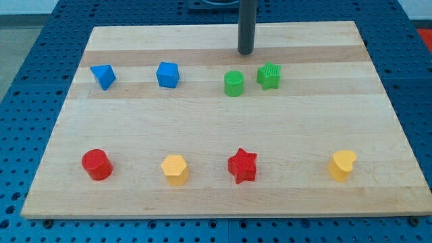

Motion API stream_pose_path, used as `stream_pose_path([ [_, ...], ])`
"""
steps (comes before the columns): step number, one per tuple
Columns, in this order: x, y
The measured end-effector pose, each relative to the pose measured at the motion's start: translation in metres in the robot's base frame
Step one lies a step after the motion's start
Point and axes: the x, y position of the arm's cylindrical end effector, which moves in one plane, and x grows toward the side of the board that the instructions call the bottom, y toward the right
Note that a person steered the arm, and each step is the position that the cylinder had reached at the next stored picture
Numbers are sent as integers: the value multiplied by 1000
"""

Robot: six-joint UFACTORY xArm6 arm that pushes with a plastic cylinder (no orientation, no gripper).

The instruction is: Nudge the green star right a bit

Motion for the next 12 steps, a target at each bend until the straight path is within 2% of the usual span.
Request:
stream_pose_path([
  [4,56,17],
  [7,56,70],
  [12,56,61],
])
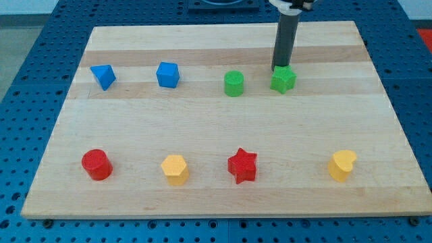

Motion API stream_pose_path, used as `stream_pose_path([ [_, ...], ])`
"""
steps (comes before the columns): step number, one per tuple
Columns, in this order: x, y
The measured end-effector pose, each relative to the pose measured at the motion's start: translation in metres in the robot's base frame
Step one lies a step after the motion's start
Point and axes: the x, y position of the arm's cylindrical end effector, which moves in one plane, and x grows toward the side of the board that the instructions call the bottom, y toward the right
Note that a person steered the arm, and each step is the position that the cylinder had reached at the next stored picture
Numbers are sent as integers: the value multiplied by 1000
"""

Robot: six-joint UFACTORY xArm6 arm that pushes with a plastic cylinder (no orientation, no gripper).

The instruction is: Nudge the green star right a bit

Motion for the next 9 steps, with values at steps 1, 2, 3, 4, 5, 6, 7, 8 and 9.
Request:
stream_pose_path([
  [1,0,-3],
  [2,0,-9],
  [3,0,-12],
  [4,-1,-19],
  [5,-8,-29],
  [6,-12,-39],
  [7,-12,-41],
  [8,-12,-40],
  [9,-10,-37],
])
